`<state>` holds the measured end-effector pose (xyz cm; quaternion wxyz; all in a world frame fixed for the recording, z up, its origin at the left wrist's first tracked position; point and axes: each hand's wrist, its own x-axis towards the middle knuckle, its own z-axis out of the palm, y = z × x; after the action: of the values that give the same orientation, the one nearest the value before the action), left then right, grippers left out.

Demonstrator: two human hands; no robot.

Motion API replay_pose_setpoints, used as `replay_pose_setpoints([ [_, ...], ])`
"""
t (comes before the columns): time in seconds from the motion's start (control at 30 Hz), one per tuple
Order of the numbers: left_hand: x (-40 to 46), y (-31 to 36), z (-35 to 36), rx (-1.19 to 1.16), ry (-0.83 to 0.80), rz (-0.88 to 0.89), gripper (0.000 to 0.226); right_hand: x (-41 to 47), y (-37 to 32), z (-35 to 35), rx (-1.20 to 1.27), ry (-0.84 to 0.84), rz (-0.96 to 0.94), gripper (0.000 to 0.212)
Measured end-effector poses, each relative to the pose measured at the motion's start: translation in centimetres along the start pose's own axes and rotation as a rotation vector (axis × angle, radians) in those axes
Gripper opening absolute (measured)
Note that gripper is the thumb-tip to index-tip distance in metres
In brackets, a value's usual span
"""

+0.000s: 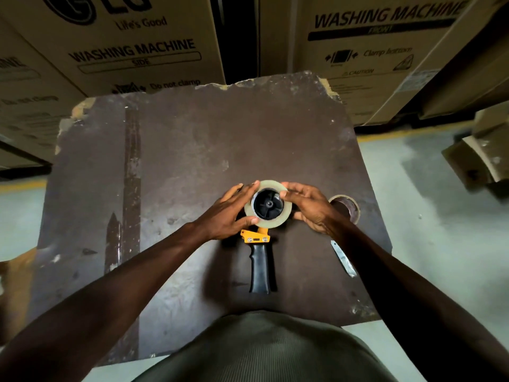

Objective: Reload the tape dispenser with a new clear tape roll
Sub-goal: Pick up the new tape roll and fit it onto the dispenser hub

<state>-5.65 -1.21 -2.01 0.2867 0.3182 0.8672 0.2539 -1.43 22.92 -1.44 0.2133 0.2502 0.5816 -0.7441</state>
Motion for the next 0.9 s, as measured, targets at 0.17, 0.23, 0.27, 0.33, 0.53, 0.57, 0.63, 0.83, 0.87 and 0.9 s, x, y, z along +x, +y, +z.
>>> replay_pose_setpoints([
  [0.17, 1.4, 0.5, -0.9, 0.012, -0.028, -0.047, 0.083, 0.4, -0.8, -0.3, 0.005, -0.002, 0.014, 0.031],
  [0.23, 1.7, 0.4, -1.0, 0.019, -0.026, -0.045, 0.083, 0.5, -0.8, -0.6, 0.013, 0.001, 0.022, 0.03],
  [0.27, 1.8, 0.3, -0.8, 0.005, -0.024, -0.048, 0.083, 0.5, -0.7, -0.6, 0.013, -0.003, 0.024, 0.029],
  [0.33, 1.9, 0.4, -0.5, -0.03, -0.023, -0.044, 0.083, 0.4, -0.7, -0.7, 0.016, -0.007, 0.021, 0.029],
  [0.53, 1.6, 0.3, -0.6, -0.067, 0.01, -0.028, 0.084, 0.2, -0.4, -0.5, -0.029, 0.005, -0.004, 0.03],
  [0.57, 1.4, 0.3, -0.6, -0.066, 0.015, -0.031, 0.084, 0.2, -0.4, -0.4, -0.043, 0.006, -0.01, 0.03],
  [0.63, 1.2, 0.5, -0.6, -0.056, 0.017, -0.033, 0.083, 0.2, -0.5, -0.2, -0.053, 0.013, -0.016, 0.028],
  [0.83, 1.2, 0.5, -0.6, -0.014, 0.024, -0.027, 0.083, 0.1, -0.1, -0.1, -0.084, 0.049, -0.018, 0.027],
  [0.87, 1.2, 0.5, -0.7, -0.011, 0.02, -0.031, 0.083, 0.1, -0.1, -0.1, -0.093, 0.049, -0.018, 0.028],
  [0.9, 1.3, 0.6, -0.7, -0.003, 0.016, -0.042, 0.083, 0.1, -0.2, 0.1, -0.103, 0.05, -0.02, 0.027],
])
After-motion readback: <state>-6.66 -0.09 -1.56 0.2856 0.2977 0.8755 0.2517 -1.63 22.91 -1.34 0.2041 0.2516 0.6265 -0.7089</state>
